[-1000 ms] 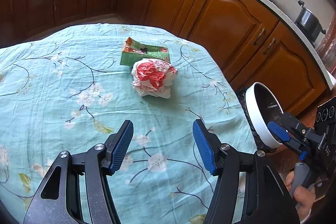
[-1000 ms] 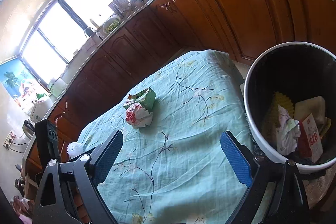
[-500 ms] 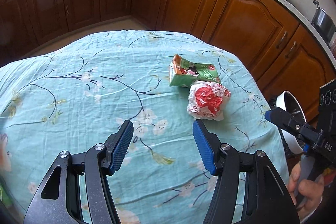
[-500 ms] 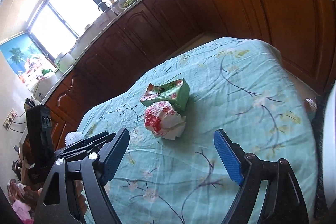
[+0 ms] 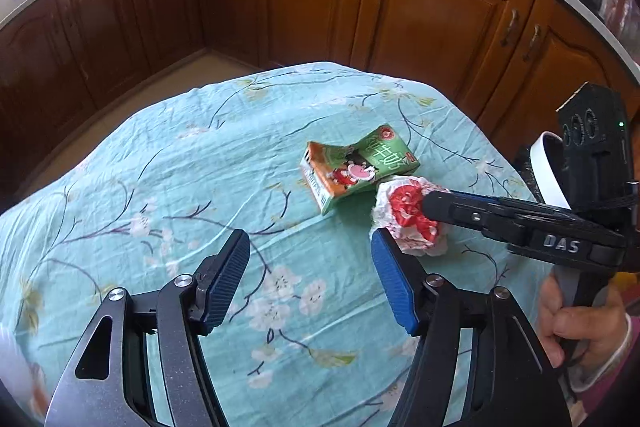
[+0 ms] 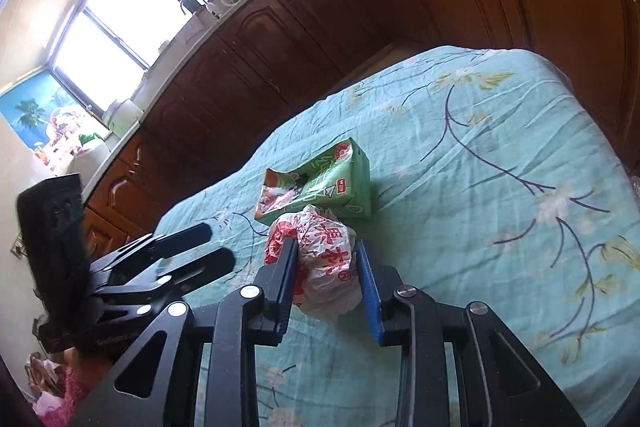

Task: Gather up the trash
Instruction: 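Grasp the red-printed plastic bag with the right tool while the left tool grasps the green milk pouch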

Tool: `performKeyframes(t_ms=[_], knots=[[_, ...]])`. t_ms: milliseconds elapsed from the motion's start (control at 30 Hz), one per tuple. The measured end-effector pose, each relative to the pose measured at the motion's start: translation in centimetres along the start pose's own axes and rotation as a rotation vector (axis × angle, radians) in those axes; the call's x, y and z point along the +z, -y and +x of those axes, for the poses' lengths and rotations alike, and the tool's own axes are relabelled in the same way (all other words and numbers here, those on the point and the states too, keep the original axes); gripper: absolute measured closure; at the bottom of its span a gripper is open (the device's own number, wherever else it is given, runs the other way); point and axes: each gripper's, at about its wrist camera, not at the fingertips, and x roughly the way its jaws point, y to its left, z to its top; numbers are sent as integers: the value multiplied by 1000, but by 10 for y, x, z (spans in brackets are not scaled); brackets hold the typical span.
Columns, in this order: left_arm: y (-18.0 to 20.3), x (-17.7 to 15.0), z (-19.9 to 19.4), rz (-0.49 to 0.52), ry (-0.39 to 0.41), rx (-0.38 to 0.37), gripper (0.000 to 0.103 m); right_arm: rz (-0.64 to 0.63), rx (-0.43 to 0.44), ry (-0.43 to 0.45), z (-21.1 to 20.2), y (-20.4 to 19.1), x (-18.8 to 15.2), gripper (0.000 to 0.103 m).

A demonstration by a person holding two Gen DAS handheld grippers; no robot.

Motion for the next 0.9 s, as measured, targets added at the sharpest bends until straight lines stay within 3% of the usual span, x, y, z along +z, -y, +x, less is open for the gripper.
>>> performKeyframes(t_ms=[167, 300, 533, 567, 633, 900], knots=[[11, 20, 25, 122, -25, -31, 29, 27, -5, 76, -52, 13, -14, 73], [21, 36, 46, 226, -41, -13, 26, 70, -8, 102, -82, 27, -28, 73], [35, 47, 70, 285, -62, -24, 26, 145, -25, 118, -104, 48, -47, 73], [37, 46, 71, 288, -58, -25, 27, 153, -27, 118, -101, 47, -46, 73], [41, 43, 72, 289, -68, -35, 52, 156, -30, 122, -102, 48, -48, 73], [72, 9, 50, 319, -84, -45, 55, 158, -8, 138, -111, 45, -53, 73]])
